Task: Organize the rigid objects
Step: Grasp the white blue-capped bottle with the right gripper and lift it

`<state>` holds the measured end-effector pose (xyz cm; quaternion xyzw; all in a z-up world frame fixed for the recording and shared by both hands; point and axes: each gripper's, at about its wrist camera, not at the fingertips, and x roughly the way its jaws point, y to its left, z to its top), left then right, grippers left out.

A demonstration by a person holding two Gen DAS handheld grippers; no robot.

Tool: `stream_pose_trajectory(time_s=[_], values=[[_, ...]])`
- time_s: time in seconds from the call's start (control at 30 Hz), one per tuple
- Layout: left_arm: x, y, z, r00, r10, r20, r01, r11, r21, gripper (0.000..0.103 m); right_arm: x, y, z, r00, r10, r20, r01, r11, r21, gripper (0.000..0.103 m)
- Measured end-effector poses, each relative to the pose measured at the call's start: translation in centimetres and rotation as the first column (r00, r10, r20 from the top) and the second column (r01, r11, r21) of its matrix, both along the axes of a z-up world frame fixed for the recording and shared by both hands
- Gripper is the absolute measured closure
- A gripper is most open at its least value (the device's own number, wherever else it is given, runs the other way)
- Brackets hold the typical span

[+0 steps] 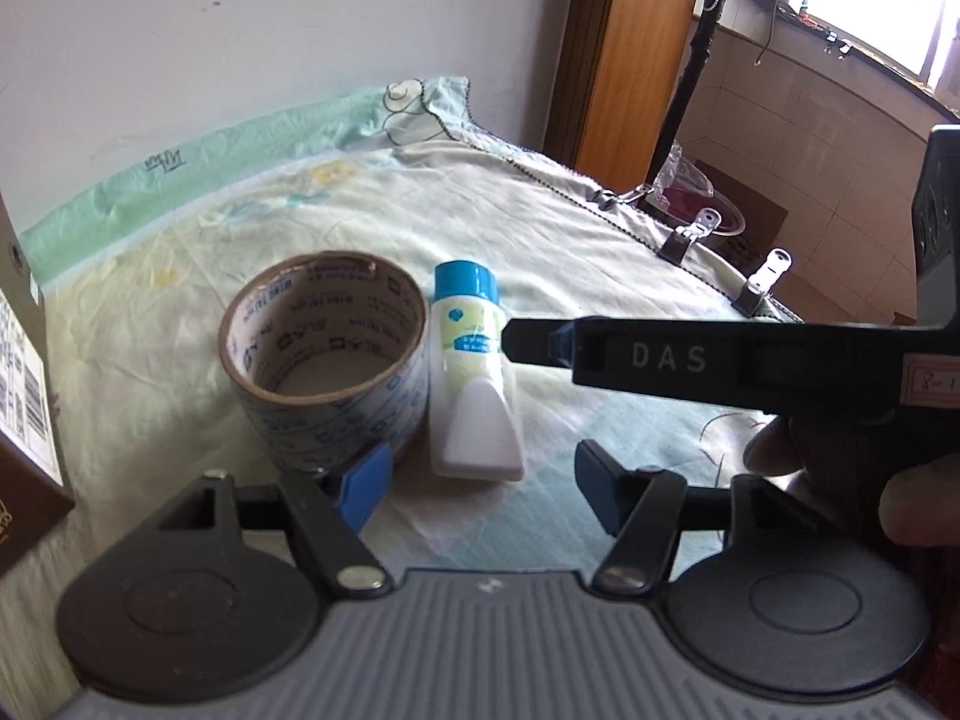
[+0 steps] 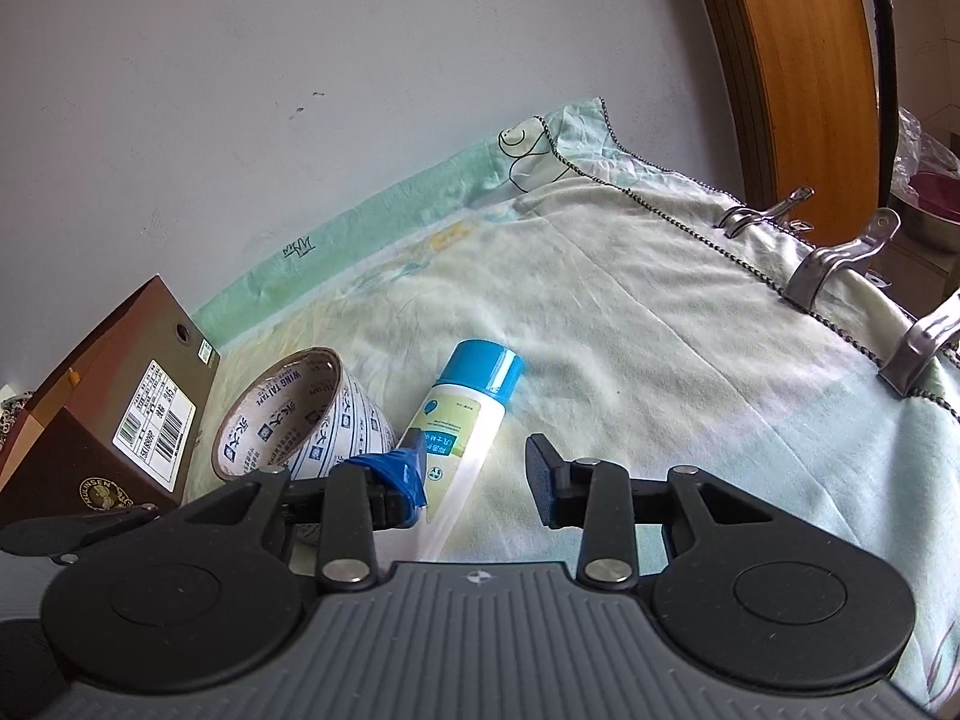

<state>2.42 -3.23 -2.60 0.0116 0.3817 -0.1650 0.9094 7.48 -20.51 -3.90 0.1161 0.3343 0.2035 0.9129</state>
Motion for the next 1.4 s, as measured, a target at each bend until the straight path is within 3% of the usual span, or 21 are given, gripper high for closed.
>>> stream_pose_trajectory(time_s=[0.17,0.33,0.63,0.8,0.9,1.03,1.27,1.4], values=[[0.4,-1.5,-0.4,0.998,-0.053,0.029,0.052,0.998,0.041,0.03,1.3,0.0,-0.1,0.999,0.033,-0.018,-0.033,0.999,0.007,0.085],[1.3,-2.7,-0.5,0.995,-0.082,0.064,0.076,0.993,0.088,0.029,2.7,0.2,-0.3,0.997,0.066,-0.029,-0.067,0.997,-0.025,0.085],[2.5,-2.6,-0.4,0.989,-0.116,0.094,0.107,0.989,0.098,0.027,4.3,0.5,-0.6,0.99,0.128,-0.051,-0.128,0.992,0.007,0.085],[3.8,-1.8,-0.9,0.996,-0.079,0.052,0.075,0.994,0.075,0.019,5.3,0.2,-1.0,0.984,0.153,-0.087,-0.148,0.987,0.06,0.085],[3.9,-1.7,-1.5,0.997,-0.055,0.057,0.049,0.993,0.105,0.017,5.4,1.0,-1.1,0.971,0.218,-0.097,-0.213,0.975,0.058,0.084],[3.9,-1.8,-1.7,0.996,-0.074,0.045,0.069,0.992,0.103,0.034,5.0,2.2,-1.2,0.962,0.259,-0.081,-0.258,0.966,0.034,0.085],[3.0,-1.8,-2.2,0.997,-0.074,0.01,0.073,0.994,0.077,0.032,4.2,1.2,-1.6,0.958,0.255,-0.132,-0.24,0.964,0.118,0.085],[1.3,-2.3,-2.1,0.996,-0.088,0.012,0.087,0.992,0.086,0.041,2.7,0.8,-1.7,0.958,0.244,-0.149,-0.224,0.965,0.138,0.086]])
